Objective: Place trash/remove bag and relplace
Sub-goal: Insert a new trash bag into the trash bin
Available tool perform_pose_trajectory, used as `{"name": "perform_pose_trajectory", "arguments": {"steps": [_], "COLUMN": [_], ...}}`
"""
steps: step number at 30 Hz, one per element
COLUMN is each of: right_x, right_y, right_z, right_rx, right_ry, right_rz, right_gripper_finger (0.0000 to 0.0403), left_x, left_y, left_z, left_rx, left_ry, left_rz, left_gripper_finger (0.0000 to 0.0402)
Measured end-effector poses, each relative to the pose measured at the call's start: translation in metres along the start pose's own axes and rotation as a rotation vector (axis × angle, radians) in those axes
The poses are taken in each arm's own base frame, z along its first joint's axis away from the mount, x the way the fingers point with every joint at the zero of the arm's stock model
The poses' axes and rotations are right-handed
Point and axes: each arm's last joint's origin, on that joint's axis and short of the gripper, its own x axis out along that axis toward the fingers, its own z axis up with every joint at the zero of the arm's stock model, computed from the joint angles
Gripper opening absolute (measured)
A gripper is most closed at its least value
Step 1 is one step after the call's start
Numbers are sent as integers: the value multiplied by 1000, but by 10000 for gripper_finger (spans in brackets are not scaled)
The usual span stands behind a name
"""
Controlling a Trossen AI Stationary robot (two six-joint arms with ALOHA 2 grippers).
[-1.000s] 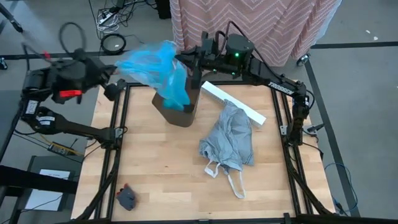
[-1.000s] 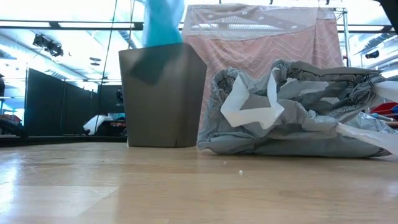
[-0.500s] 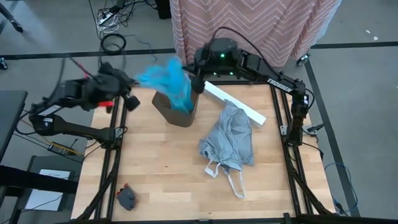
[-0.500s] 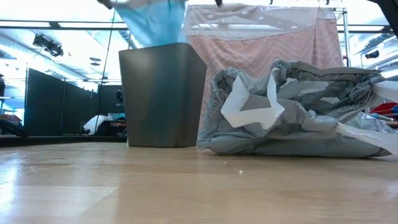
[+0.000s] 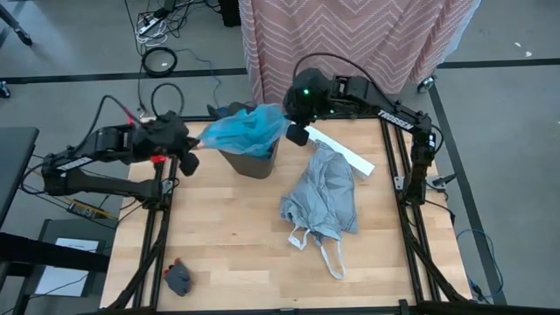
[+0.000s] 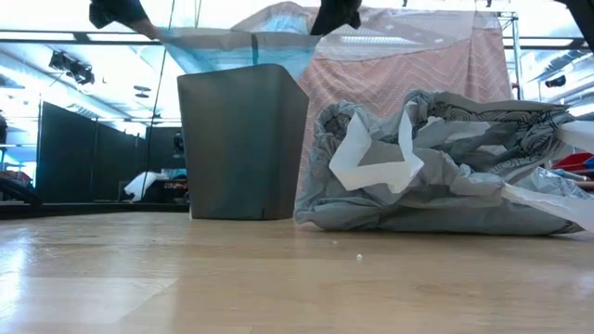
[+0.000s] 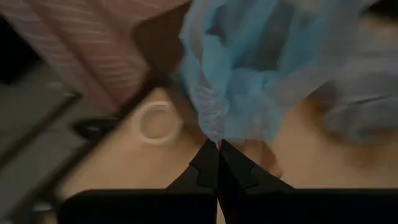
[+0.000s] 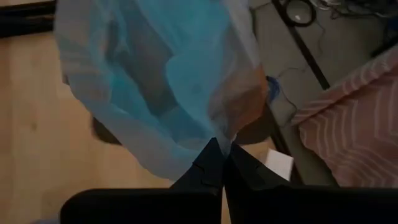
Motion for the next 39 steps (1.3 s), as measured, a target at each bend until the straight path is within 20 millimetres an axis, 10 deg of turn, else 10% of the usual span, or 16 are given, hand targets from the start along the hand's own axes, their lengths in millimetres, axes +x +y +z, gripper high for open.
{"name": "perform_pose_trajectory", "arguments": {"steps": [21, 39], "right_x": [-18, 26], "right_y": [43, 78], "right_z": [-24, -52], "right_rx": [-32, -51], "right_ry": [223, 367], "right_rz": [35, 122], "right_gripper_finger": [0, 0], "left_x": [-14, 19], "left_y": [4, -6], "left_z": [-20, -43], "left_rx": [-120, -154], "left_ry": [183, 284], "left_rz": [-212, -236], "left_gripper_finger": [5, 5]}}
